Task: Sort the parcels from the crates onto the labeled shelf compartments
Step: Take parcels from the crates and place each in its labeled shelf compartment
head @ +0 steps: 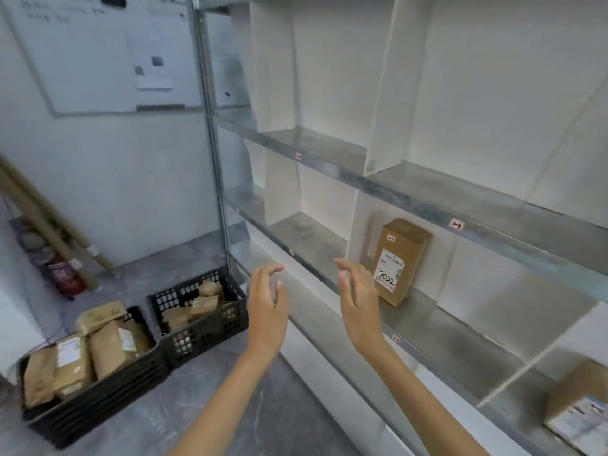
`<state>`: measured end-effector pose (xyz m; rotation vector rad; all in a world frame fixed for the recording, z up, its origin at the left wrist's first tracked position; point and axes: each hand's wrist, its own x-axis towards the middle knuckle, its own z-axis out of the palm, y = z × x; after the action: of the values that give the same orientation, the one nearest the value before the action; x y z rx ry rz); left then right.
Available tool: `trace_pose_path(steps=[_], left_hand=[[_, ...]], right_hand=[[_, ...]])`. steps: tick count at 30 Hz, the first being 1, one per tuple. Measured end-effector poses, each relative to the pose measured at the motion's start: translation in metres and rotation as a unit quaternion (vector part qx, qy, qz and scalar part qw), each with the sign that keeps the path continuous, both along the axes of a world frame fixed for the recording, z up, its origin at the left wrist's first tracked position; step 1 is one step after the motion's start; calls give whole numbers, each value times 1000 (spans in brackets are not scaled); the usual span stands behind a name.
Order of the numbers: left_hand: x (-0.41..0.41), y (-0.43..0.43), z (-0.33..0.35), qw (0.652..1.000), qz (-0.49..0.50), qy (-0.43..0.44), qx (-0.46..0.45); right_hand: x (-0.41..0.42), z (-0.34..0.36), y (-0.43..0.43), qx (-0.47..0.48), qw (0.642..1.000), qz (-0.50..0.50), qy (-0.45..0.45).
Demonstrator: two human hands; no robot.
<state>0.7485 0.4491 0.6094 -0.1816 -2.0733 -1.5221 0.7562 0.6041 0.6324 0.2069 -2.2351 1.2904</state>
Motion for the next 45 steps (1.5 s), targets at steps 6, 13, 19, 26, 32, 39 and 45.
trace_pose_path(steps=[6, 13, 19, 26, 32, 39, 45], left_hand=[[-11, -63, -32, 996, 67, -51, -34], [-68, -137, -59, 980, 159, -110, -35], [-160, -202, -73, 955, 241, -175, 0], [-246, -270, -80, 929, 293, -228, -4], [-305, -322, -99, 921, 292, -257, 24], [-405, -398, -139, 927, 236, -293, 1], [-509, -470, -185, 920, 161, -355, -30]], right_hand=[[-45, -17, -58, 31, 995, 87, -40], [-130, -52, -122, 43, 980, 169, -101], [-239, -79, -170, 69, 957, 226, -167], [-355, -93, -211, 84, 933, 259, -236], [-420, -116, -265, 95, 909, 280, -293], [-512, -159, -334, 113, 870, 278, -391], [-604, -201, -399, 139, 852, 226, -452]])
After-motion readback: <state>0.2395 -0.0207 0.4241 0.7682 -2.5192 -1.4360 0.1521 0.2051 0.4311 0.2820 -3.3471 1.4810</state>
